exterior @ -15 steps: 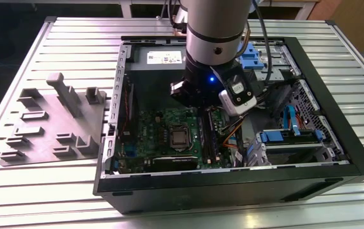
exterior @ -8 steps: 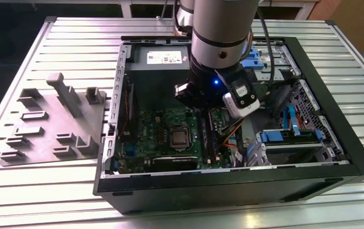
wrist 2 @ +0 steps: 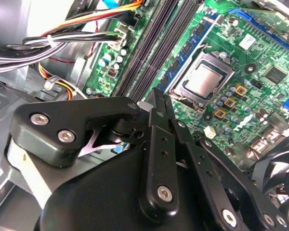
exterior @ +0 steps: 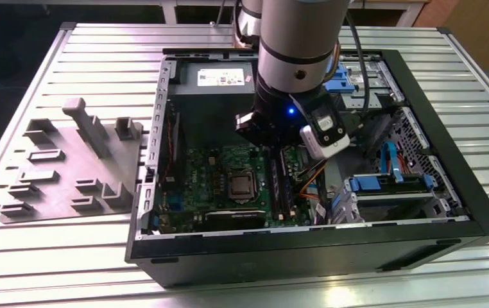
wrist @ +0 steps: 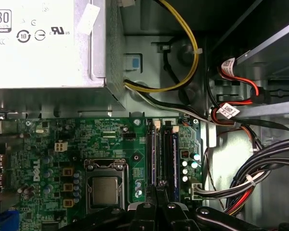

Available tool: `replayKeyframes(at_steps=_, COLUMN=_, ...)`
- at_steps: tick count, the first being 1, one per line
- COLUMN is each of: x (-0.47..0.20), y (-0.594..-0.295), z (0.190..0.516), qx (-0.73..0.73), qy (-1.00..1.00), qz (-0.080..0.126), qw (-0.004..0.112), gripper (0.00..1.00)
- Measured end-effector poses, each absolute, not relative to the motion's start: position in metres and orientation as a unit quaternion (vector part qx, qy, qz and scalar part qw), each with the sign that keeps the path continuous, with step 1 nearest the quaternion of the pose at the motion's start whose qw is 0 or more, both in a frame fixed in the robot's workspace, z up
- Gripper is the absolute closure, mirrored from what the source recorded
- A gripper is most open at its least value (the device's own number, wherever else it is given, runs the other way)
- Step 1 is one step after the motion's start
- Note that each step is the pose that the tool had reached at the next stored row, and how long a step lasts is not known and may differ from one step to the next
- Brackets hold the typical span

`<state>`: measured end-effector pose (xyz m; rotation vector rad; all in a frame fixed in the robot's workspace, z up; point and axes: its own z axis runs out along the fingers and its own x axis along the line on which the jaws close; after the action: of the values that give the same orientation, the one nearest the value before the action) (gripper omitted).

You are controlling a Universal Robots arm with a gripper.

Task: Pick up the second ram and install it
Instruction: 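Insert the second ram into the second slot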

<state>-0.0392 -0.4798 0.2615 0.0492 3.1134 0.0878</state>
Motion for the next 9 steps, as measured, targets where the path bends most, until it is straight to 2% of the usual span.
replayKeyframes(at_steps=9, x=-0.0392, y=-0.4818, z=0.2615, qx=0.016, qy=0.999, qz=0.028, qw=0.013, gripper=0.89)
